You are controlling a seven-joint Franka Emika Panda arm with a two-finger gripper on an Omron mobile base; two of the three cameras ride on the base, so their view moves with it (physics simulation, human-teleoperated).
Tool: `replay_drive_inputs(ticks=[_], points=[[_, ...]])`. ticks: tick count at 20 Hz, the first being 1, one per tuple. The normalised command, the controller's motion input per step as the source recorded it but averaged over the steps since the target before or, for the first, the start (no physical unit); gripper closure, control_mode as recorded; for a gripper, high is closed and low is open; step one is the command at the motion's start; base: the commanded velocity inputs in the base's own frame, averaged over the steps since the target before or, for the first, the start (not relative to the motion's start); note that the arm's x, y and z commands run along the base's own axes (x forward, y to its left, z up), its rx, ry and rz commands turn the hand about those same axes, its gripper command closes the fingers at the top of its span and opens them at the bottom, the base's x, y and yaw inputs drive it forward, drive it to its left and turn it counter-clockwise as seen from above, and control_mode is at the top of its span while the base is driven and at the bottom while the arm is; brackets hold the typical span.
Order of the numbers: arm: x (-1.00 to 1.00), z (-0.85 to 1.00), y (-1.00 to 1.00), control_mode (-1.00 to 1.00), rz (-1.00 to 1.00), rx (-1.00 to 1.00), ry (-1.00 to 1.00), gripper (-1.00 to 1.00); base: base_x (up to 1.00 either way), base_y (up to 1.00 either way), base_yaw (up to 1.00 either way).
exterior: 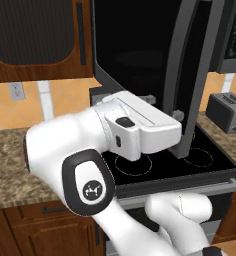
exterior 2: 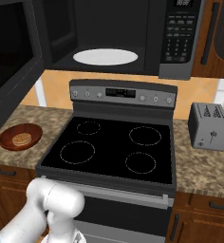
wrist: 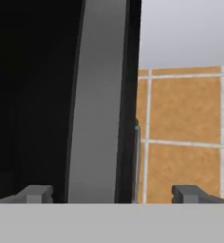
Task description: Open the microwave, place the bowl with waffle inside the microwave, then close the microwave door and turn it on.
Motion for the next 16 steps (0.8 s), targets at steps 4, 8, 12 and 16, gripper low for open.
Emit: replay_drive_inputs(ticks=[4, 8, 12, 16], points=[[-0.43, -0.1, -0.44, -1.0, 0.28, 0.12, 0.08, -1.0, 0.0, 0.0, 0.0], [-0.38, -0.18, -0.97, -1.0, 0.31, 0.12, -0.06, -1.0, 0.0, 0.0, 0.0], [-0.63, -0.27, -0.73, -1.0, 0.62, 0.07, -0.03, -1.0, 0.0, 0.0, 0.0], [-0.72, -0.27, -0.27, -1.0, 0.83, 0.02, 0.0, -1.0, 0.0, 0.0, 0.0]])
